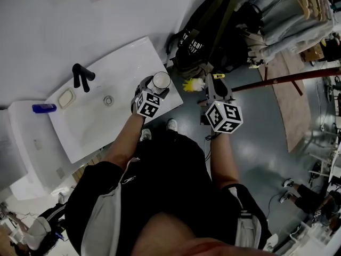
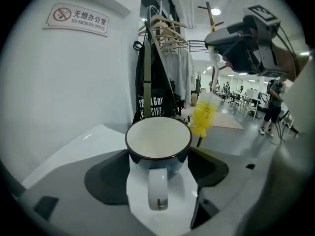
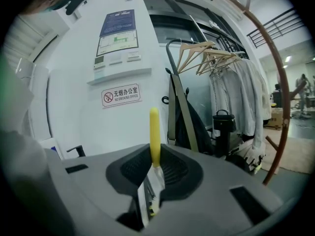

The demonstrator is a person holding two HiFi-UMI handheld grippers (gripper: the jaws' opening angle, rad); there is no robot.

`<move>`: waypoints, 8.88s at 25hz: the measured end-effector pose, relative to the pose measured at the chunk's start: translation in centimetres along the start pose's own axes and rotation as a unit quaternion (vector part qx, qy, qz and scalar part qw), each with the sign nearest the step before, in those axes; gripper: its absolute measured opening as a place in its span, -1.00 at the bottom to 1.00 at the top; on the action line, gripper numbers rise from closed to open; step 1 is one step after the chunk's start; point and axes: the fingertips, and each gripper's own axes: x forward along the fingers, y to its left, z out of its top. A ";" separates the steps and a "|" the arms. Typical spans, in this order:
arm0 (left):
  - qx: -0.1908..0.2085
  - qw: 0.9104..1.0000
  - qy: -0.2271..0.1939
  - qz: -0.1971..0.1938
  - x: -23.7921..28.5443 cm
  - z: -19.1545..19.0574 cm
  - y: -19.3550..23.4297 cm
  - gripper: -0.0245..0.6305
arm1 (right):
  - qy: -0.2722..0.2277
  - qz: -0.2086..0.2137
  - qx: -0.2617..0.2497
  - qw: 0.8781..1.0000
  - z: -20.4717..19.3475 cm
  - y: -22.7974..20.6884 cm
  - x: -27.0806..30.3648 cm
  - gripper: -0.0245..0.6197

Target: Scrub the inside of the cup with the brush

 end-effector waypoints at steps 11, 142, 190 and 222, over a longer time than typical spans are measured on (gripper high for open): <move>0.000 0.999 -0.035 0.017 1.2 0.1 -0.1 0.16 | 0.012 0.008 -0.003 1.000 -0.3 -0.3 0.3 -0.75; -0.094 0.974 -0.056 0.200 -25.4 -16.9 10.4 0.18 | 0.298 0.351 0.100 0.882 -8.1 41.7 8.0 -0.75; -0.134 0.965 -0.088 0.209 -26.6 -17.1 13.6 0.03 | 0.328 0.505 0.000 0.798 -7.4 46.0 2.6 -0.74; -0.088 0.975 -0.114 0.169 -26.3 -14.7 11.6 0.11 | 0.319 0.471 0.018 0.822 -6.3 42.5 2.6 -0.75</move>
